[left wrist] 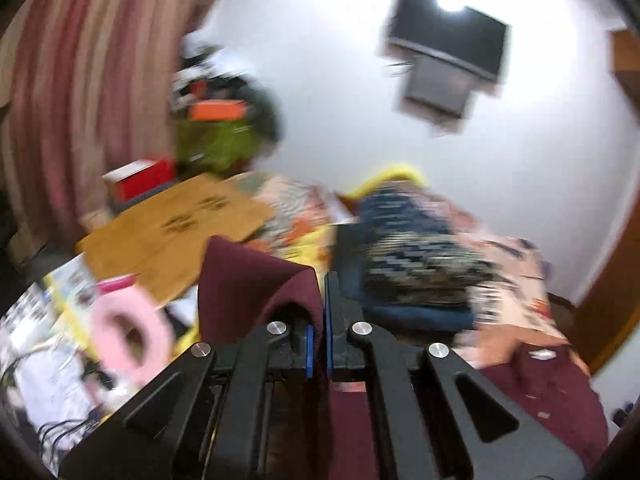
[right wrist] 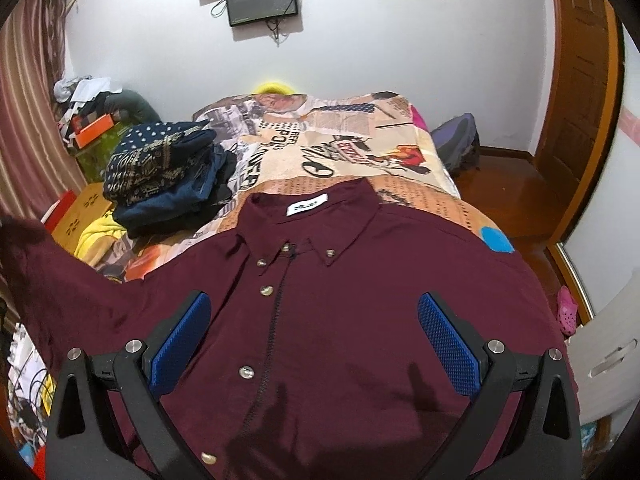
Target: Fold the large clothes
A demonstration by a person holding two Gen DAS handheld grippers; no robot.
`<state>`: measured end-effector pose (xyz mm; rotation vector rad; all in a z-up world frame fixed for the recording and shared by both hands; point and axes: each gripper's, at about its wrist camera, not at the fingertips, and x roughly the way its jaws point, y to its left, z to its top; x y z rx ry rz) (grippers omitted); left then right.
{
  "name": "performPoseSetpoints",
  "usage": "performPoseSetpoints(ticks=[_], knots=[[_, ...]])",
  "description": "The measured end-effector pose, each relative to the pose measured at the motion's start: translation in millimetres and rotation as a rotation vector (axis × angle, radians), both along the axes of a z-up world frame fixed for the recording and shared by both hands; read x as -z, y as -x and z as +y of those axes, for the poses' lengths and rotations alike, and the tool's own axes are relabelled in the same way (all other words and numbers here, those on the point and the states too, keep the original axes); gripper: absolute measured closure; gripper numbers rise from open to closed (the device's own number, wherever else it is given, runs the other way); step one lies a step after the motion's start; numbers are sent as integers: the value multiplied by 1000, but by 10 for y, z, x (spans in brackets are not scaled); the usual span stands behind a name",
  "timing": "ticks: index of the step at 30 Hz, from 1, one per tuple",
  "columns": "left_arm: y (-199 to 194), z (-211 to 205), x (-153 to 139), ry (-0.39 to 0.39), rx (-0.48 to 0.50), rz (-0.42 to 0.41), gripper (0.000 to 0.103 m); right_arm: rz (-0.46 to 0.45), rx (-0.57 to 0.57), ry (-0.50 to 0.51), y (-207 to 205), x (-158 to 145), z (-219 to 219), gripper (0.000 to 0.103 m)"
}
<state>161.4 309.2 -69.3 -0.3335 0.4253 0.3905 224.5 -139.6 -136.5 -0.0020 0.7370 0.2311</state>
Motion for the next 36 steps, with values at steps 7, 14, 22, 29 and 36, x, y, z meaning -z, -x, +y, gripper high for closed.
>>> performPoseSetpoints(ticks=[7,14,22,29,36], knots=[[-379,-1294,-222,-19,324,-9,101,-47,-22,51,55,-52,-165,0],[-682,-2529,150,54,624,127,101,-73,-48,96,98,-31,-309,0],[-687,-3356,852,88,800,394,101,-47,-44,110,152,47,-476,0],[-588,-3548,1204,35,798,543,63,-33,-36,118,207,81,-534,0],[-415,-3419,998,-25,774,495,49,-43,-63,111,222,8,-508,0]])
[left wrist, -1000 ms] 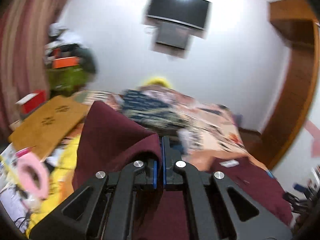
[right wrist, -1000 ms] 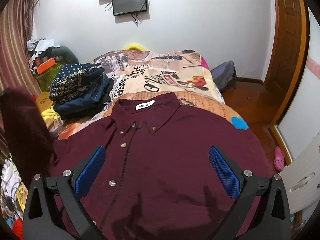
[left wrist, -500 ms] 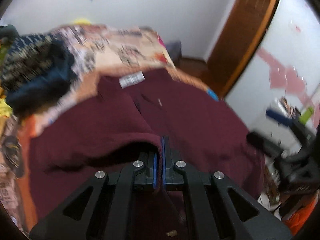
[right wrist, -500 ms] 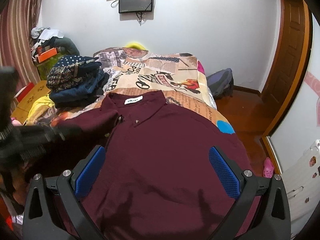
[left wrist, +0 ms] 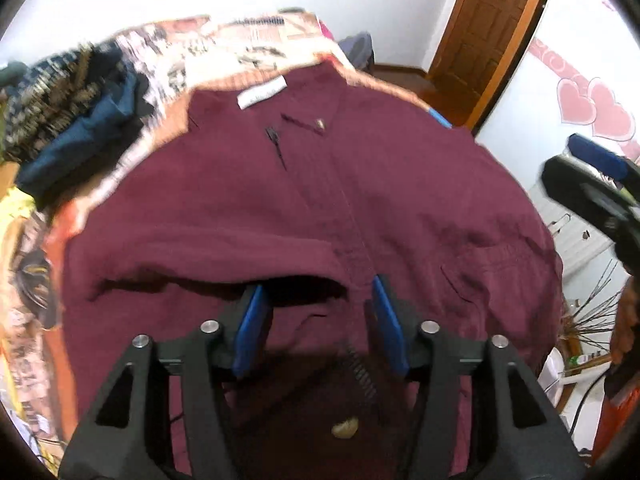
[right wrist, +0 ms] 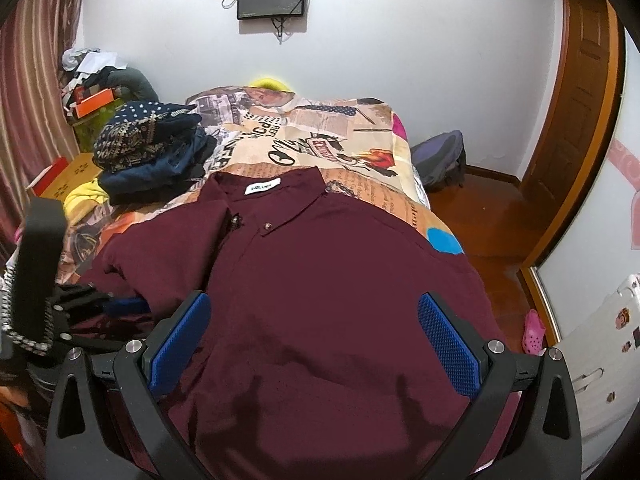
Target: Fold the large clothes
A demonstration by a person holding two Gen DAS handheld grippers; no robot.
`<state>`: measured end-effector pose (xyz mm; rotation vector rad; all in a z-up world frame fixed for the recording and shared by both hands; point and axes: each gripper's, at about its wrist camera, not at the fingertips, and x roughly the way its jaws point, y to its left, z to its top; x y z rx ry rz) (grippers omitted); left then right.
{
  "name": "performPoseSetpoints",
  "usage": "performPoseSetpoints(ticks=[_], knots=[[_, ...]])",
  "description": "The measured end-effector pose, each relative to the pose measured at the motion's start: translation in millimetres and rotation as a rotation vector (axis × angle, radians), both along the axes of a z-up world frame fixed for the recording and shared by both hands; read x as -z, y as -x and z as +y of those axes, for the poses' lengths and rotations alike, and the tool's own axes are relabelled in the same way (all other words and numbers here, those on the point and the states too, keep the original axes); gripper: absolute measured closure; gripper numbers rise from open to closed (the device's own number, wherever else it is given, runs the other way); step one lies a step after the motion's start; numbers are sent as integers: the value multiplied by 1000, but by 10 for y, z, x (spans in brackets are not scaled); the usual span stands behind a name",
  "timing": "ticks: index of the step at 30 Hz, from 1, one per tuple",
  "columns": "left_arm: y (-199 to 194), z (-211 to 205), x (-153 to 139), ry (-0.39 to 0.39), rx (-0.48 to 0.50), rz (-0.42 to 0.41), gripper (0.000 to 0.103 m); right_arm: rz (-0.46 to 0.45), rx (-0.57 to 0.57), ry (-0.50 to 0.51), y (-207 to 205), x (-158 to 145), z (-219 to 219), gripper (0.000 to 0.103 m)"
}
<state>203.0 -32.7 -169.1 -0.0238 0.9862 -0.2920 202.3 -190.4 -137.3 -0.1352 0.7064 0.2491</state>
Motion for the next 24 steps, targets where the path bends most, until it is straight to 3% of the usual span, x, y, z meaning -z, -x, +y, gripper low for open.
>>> performPoseSetpoints(ticks=[2,5,12,18,24], knots=[[64,114,-154,24,-2,-29,47,-6,-14,-9,-1,-29,35,0],[190,374,-444,27,-58,-110,35,-29,-58,-24,-13,-103,155,0],[327,1204,-855,-32,-263,-245,31,-43,-193,-25,-100,-161,631,0],[377,1796,-828,-109,-396,-265,30,-5,-346,26,-209,-28,1218,0],[461,2161,-565,-118,-467,-214,30,95,-503,138,-370,304,1808,1]])
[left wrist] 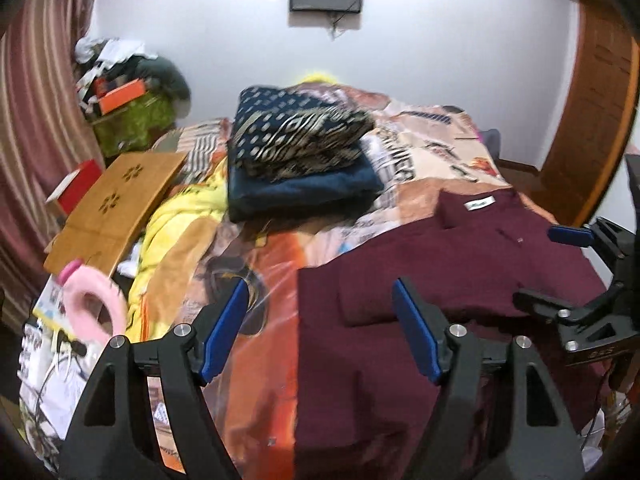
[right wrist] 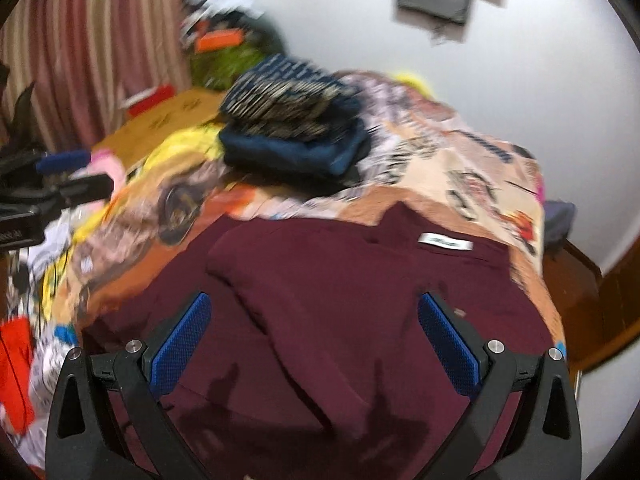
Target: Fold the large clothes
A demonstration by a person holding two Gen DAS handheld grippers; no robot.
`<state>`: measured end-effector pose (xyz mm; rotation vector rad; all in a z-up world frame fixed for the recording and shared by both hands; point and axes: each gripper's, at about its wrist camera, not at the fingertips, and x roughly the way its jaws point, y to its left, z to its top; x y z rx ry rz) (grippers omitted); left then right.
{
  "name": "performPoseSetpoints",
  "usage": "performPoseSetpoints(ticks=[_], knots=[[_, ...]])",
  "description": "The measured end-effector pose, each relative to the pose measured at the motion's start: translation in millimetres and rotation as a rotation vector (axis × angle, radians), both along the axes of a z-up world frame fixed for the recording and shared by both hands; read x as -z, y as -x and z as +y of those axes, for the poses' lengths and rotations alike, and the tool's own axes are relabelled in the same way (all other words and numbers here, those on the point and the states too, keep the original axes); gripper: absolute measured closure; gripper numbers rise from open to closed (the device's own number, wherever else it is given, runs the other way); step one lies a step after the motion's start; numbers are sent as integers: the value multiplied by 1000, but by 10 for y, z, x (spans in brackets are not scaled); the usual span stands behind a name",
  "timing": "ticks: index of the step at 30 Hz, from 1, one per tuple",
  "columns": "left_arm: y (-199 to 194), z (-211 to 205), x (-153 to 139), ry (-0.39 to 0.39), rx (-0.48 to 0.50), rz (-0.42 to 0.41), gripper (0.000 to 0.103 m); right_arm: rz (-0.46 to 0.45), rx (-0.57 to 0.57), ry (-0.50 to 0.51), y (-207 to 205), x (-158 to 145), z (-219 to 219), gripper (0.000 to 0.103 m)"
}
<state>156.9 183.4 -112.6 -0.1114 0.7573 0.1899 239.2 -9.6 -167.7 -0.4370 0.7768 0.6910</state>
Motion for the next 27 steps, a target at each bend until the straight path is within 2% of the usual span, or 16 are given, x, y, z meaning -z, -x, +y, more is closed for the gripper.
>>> performPoseSetpoints(ticks=[3,5,7,11,14,15,17,18,19,22,27], knots=[[28,90,143,19,-20,22,30,60,-51,85,-102,219,243,3],[38,138,221,39,-28,34,30,105,-71,140,-174,371,364,7],[35,178,284,55,-34,43,30,150,-89,198,-245,529,462,18],[20,171,345,57,-36,52,30,209,-106,275,-327,749,564,33],[6,160,372,50,-35,54,30,182,-97,299,-337,803,603,53],[7,163,371,54,-34,54,30,173,-97,298,-333,805,609,63],[-7,152,385,60,-28,58,30,163,-87,264,-329,751,563,76],[-16,140,389,57,-26,60,30,162,-82,245,-347,713,546,88],[-24,128,390,53,-25,62,30,153,-75,211,-360,645,506,94],[-28,85,358,37,-17,57,30,100,-39,103,-367,389,362,95],[-46,-12,280,27,0,43,30,18,67,-105,-318,-167,-118,96]])
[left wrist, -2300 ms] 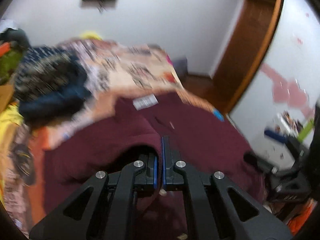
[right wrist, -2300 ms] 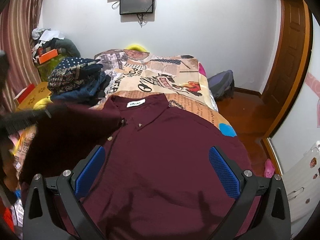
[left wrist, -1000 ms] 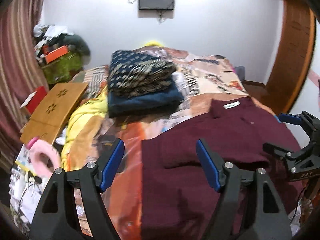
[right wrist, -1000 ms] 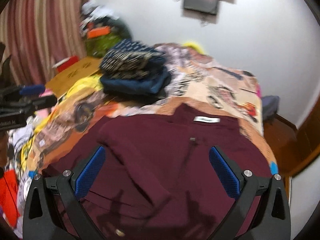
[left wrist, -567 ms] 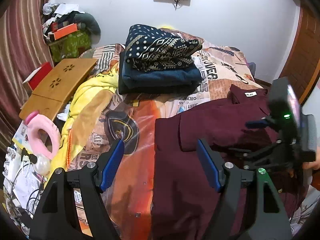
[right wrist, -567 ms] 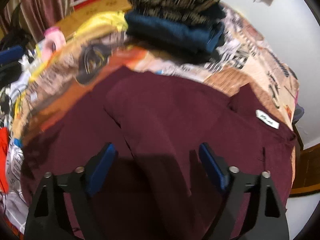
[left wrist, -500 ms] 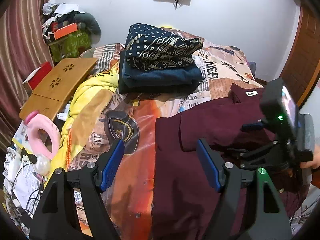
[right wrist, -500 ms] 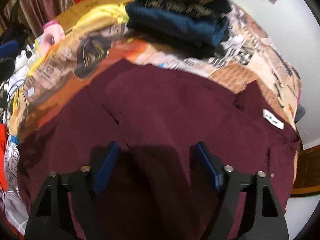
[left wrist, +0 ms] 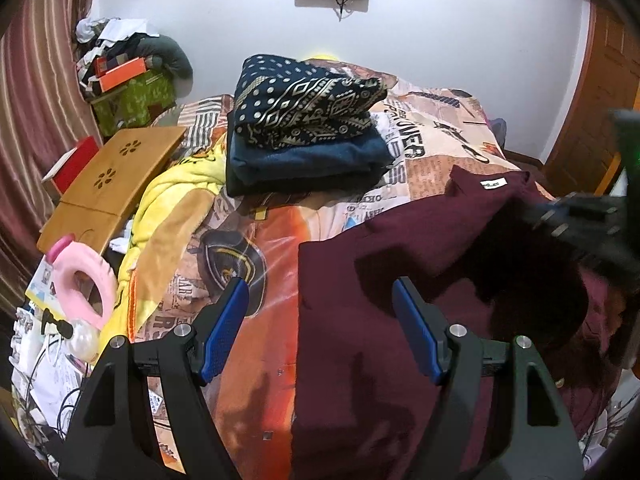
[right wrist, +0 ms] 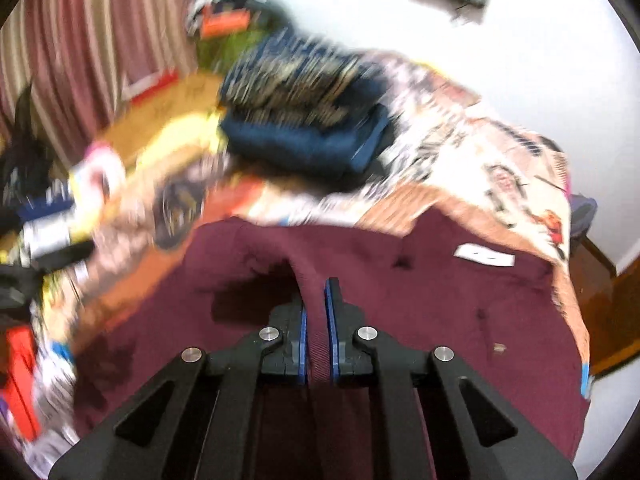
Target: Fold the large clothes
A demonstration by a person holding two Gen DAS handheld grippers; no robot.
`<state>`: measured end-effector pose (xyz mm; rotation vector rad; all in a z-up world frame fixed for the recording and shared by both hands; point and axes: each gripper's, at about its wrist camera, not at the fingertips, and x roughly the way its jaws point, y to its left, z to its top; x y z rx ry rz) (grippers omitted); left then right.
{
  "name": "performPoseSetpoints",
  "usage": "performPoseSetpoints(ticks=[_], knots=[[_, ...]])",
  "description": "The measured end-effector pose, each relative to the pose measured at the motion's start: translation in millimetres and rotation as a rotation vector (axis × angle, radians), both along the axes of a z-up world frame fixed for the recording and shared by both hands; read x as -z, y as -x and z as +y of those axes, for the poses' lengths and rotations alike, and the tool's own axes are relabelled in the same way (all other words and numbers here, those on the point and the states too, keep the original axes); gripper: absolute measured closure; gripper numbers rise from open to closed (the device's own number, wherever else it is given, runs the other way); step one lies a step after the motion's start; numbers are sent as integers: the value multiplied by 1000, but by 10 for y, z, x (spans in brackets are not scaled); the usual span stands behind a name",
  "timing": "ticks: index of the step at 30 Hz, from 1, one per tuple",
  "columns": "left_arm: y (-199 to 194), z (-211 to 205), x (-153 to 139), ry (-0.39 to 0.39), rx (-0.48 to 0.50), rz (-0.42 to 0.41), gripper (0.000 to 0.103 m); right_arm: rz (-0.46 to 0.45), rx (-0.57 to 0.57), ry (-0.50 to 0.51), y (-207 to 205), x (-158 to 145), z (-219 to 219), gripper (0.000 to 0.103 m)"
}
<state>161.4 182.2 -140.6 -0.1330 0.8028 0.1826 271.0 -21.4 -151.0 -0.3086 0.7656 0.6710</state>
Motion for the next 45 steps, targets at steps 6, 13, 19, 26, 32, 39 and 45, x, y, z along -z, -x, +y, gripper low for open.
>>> performPoseSetpoints(ticks=[6,13,19,26,32,39,45], knots=[[-40,-169,-91,-22,30,-13,30,-59,187,-193,121,-464,-827,96],[-112,-412,-100,-30,70,-7,30,-86,360,-148,327,-346,-1493,96],[-172,-558,4,-23,93,26,30,0,347,-95,364,-204,-1619,95],[-225,-565,90,-16,98,43,30,95,244,-158,82,-238,-1378,54],[-294,-459,161,-7,87,51,30,117,131,-88,-355,-198,-852,44],[-396,-303,261,28,66,61,30,239,83,17,-964,150,-309,44],[-444,-230,348,44,56,73,30,277,78,51,-1181,340,-146,75]])
